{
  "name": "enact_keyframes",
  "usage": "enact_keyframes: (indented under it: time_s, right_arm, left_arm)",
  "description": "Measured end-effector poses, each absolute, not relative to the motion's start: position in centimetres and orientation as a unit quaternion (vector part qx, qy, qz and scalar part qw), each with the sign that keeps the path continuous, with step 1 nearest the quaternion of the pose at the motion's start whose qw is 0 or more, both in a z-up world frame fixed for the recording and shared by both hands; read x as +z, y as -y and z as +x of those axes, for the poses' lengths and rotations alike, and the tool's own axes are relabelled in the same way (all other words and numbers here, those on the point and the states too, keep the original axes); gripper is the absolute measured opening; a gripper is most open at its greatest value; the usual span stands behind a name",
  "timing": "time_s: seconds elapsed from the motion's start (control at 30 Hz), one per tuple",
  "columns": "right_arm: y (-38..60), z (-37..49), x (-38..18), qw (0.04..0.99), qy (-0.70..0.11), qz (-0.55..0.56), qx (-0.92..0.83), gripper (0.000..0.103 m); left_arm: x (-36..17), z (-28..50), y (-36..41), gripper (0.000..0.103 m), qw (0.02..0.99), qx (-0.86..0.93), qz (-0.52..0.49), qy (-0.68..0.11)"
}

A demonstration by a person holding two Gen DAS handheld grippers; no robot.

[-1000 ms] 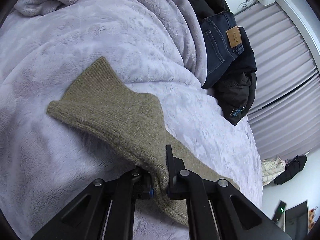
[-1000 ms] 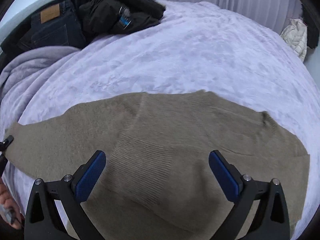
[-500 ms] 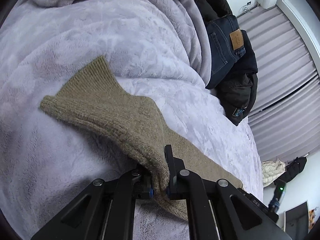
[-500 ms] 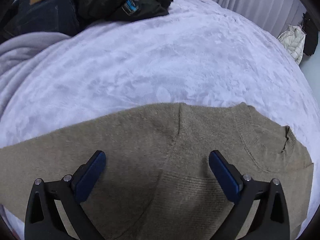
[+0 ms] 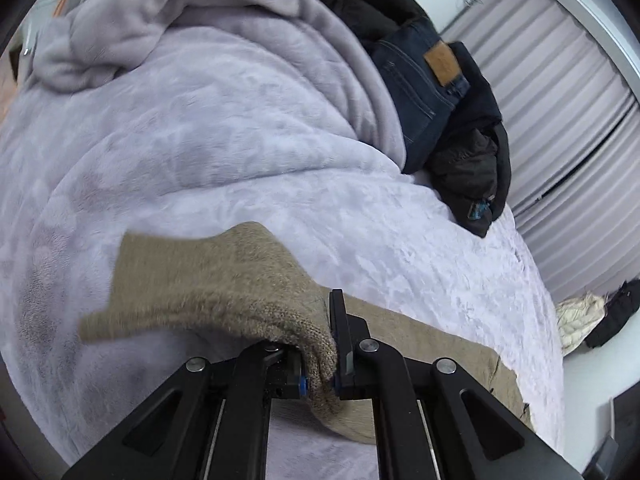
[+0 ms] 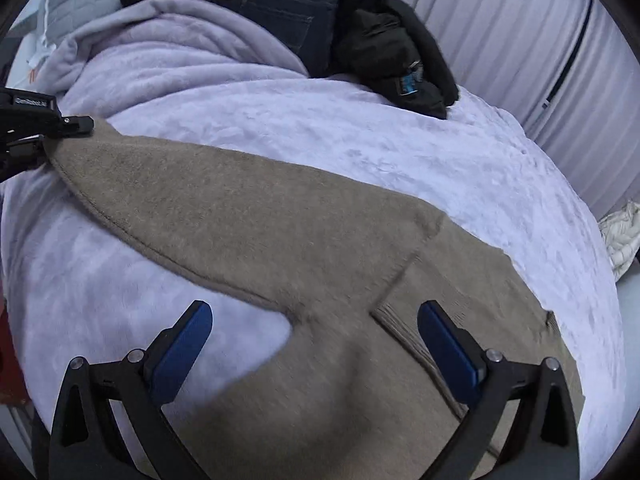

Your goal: Fold small clothes

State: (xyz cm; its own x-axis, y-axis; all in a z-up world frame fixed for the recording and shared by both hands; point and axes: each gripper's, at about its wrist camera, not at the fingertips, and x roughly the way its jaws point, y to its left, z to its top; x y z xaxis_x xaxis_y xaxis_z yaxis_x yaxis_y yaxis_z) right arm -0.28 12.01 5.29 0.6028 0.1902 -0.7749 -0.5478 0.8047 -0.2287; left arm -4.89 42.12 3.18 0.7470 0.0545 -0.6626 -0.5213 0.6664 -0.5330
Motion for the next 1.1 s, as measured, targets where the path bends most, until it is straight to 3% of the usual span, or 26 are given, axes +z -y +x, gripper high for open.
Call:
enact_keyframes:
  time_s: [0.2,0.4,0.5,0.73,0.93,0.97,1.03,1.1]
  right_arm:
    - [2.7,0.7,4.1,0.877,-0.441,-0.18,0.068,0.103]
    - [16.2,0.1,2.1,0.874,-0.478,-0.075,-0.048,0.103]
    - [18.8,-0.3,2.4,0.879,-0.475,-0.03,-0.041,0.103]
    - [20.6,-2.2,3.1,0.89,-0.453,-0.042,-0.044,0.103]
    - [23.8,-3.9,2.9,0.89,-0.456,-0.004,-0.033,0.103]
    - [24.3,-4.0,2.7,0.889,-0.457,0.001,-0.032,0.103]
    - [25.2,-4.1,2.3,0.888,-0.459,0.014,-0.031,0.103]
    - [25.8,-4.3,2.1,0.888,-0.458,0.026,-0.026,0.102]
  left_arm:
    - [6.1,-1.1,-34.7,0.009,0.881,0.117,-0.314,-0.335]
    - [7.9,4.2,-21.6,0.009,0.891,0.029,-0.245,-0.381]
    - [8.2,6.2,-12.7,0.009,0.895,-0.02,-0.188,-0.405]
    - [7.2,7.9,5.9,0.009,0.878,-0.12,-0.093,-0.453]
    - [3.5,7.7,14.8,0.011,0.855,-0.152,-0.009,-0.496]
    - [2.7,7.8,15.1,0.019,0.848,-0.154,0.0,-0.506]
    - [2.0,7.4,15.2,0.077,0.84,-0.18,-0.004,-0.513]
    - [3.0,6.1,14.8,0.095,0.854,-0.178,0.001,-0.489]
